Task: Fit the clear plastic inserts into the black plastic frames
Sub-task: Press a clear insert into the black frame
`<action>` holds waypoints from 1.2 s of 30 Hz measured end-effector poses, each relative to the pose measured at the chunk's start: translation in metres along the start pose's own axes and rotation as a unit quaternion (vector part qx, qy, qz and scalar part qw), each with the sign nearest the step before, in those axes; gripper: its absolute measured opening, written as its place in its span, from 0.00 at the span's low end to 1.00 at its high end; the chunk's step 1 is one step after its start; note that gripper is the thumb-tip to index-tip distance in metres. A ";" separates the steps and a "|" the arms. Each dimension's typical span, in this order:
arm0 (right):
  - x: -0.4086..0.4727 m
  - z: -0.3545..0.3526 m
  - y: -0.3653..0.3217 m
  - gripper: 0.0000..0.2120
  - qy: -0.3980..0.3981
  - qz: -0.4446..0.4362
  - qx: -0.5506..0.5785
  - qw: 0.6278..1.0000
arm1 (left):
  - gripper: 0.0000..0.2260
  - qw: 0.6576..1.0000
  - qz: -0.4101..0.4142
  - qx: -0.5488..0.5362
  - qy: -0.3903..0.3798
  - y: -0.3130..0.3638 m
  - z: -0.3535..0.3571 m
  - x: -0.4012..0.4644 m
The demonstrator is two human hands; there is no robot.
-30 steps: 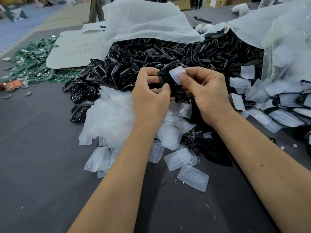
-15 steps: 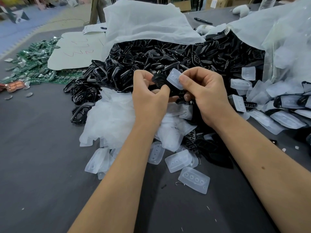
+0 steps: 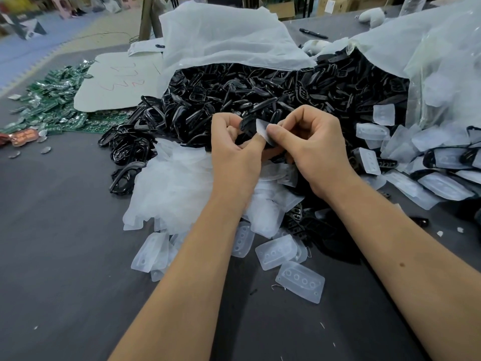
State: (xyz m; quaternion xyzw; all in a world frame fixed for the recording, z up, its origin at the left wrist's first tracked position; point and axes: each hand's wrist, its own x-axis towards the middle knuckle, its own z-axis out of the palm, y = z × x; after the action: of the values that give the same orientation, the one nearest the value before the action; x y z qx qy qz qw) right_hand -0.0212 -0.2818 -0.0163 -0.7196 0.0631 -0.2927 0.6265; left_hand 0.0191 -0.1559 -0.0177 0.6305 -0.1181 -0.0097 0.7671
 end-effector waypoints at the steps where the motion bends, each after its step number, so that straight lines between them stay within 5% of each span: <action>1: 0.000 0.000 0.000 0.10 0.000 -0.001 0.000 1.000 | 0.14 1.000 -0.005 -0.002 -0.002 0.001 0.000 0.000; 7: 0.001 -0.001 0.004 0.10 0.015 -0.026 -0.010 0.999 | 0.10 0.997 -0.040 -0.064 -0.013 0.007 0.003 -0.003; 15: 0.004 -0.005 0.004 0.09 0.046 -0.025 -0.005 0.999 | 0.05 0.997 0.020 0.077 -0.001 0.007 0.002 -0.004; 26: 0.005 -0.005 0.009 0.07 0.047 -0.024 -0.028 0.998 | 0.12 0.999 0.005 0.050 -0.022 0.008 0.001 -0.004; 36: 0.004 -0.006 0.008 0.09 0.023 -0.038 -0.001 0.999 | 0.04 0.997 0.016 0.076 -0.018 0.004 -0.001 -0.002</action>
State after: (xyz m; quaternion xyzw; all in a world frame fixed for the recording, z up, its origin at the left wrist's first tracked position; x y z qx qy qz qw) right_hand -0.0187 -0.2905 -0.0221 -0.7149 0.0501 -0.3331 0.6128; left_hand 0.0166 -0.1537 -0.0148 0.6847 -0.1425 0.0000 0.7147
